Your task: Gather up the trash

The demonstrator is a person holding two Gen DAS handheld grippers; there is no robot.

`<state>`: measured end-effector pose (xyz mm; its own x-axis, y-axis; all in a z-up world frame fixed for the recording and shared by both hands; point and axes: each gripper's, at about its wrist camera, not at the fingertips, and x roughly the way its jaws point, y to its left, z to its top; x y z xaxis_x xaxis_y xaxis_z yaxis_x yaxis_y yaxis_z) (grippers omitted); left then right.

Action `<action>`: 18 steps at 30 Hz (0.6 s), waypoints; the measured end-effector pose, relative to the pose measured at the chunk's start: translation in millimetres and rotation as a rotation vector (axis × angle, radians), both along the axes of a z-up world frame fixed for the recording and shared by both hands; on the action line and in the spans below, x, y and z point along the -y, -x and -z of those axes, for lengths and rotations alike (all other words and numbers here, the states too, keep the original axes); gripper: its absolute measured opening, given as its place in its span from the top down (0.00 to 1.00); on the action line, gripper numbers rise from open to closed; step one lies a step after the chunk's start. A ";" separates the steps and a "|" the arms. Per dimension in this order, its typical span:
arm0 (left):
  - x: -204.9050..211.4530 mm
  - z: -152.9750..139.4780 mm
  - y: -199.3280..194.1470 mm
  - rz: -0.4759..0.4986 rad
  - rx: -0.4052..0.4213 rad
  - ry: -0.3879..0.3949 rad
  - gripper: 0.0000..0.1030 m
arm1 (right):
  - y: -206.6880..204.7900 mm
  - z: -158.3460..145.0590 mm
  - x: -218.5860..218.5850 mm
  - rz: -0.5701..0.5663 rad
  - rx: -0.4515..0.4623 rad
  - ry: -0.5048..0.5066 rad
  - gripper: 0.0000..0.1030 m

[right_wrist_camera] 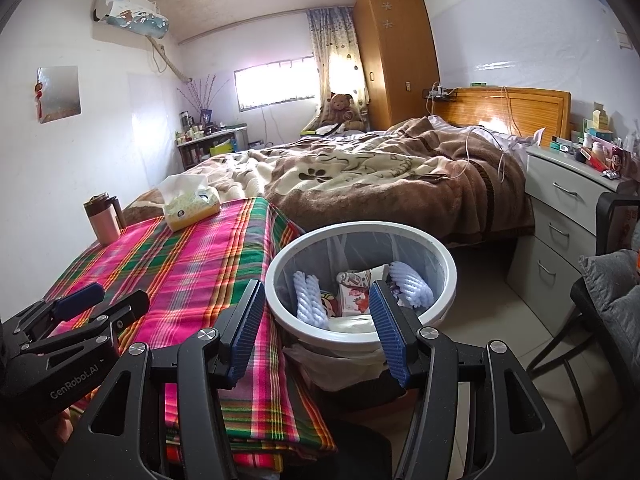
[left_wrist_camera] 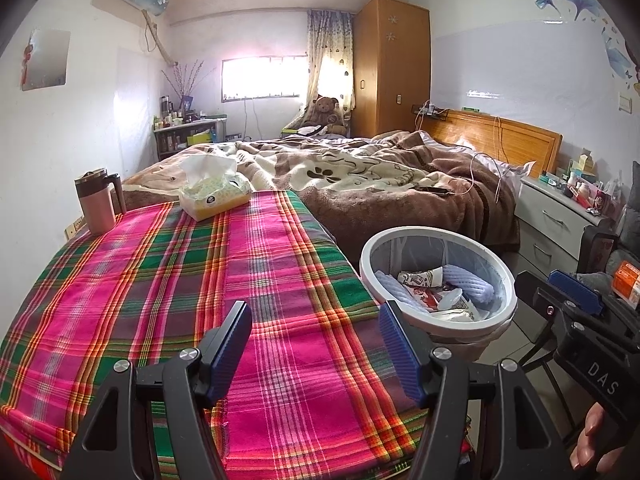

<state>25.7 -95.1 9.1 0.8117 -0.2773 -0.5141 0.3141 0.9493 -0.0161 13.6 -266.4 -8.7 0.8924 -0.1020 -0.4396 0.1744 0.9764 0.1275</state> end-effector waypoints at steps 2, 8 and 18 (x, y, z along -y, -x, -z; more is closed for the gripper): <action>0.1 0.1 -0.5 -0.001 0.000 -0.002 0.36 | -0.2 0.0 -0.2 0.000 0.000 -0.001 0.46; 0.5 1.6 0.9 0.011 0.005 -0.004 0.36 | -0.2 0.1 -0.5 0.000 -0.001 -0.001 0.46; 0.3 2.9 0.7 0.011 0.001 -0.001 0.36 | -0.4 0.4 -0.8 0.000 -0.003 -0.002 0.46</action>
